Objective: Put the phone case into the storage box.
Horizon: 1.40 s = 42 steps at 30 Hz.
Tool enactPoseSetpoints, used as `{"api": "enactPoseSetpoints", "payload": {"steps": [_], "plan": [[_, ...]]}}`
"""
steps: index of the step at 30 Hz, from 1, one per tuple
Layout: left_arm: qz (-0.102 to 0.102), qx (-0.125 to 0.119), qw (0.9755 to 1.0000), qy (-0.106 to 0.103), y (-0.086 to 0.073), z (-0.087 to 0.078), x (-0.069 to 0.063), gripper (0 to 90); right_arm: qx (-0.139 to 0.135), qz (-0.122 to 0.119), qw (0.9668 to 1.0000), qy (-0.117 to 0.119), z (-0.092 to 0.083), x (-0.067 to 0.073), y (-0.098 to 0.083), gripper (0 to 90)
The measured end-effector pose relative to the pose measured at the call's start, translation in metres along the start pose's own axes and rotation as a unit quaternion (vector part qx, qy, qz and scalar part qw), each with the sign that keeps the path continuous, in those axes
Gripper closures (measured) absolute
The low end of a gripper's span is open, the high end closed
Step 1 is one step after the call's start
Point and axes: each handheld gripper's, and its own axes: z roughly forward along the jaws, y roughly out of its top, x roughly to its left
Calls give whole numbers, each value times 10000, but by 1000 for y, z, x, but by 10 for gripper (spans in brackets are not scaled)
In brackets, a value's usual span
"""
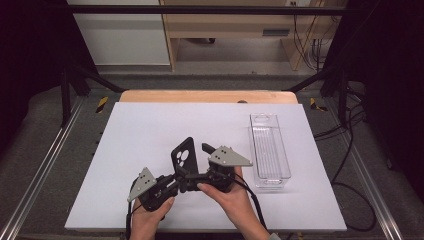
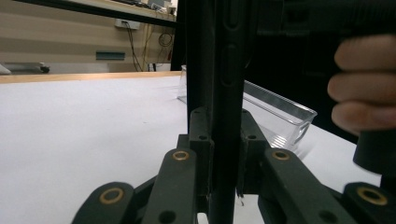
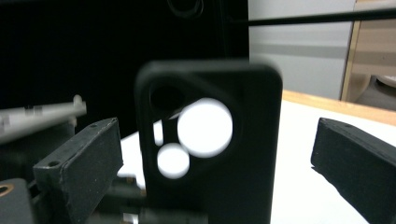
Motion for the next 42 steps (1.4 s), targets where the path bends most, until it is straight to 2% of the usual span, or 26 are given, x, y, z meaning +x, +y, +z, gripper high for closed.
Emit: {"api": "enactPoseSetpoints", "payload": {"steps": [6, 12, 19, 27, 33, 42], "plan": [[-30, 1, 10000, 35, 0, 0, 2, 801, -11, -11, 10000, 93, 9, 3, 6, 25], [12, -12, 10000, -2, 1, -1, 0, 801, -9, 23, 10000, 60, 7, -3, 7, 25], [94, 42, 9999, -9, 2, 0, -2, 801, 97, -19, 9999, 142, 11, -2, 1, 25], [115, 8, 9999, -51, 4, -1, -4, 801, 129, 31, 9998, 125, 14, -3, -4, 27], [158, 30, 9998, -73, 4, -1, -5, 801, 120, 127, 9996, 212, 16, -2, -6, 41], [139, 23, 9998, -106, 4, -1, -6, 801, 244, 174, 9994, 197, 18, -1, -9, 102]]}}
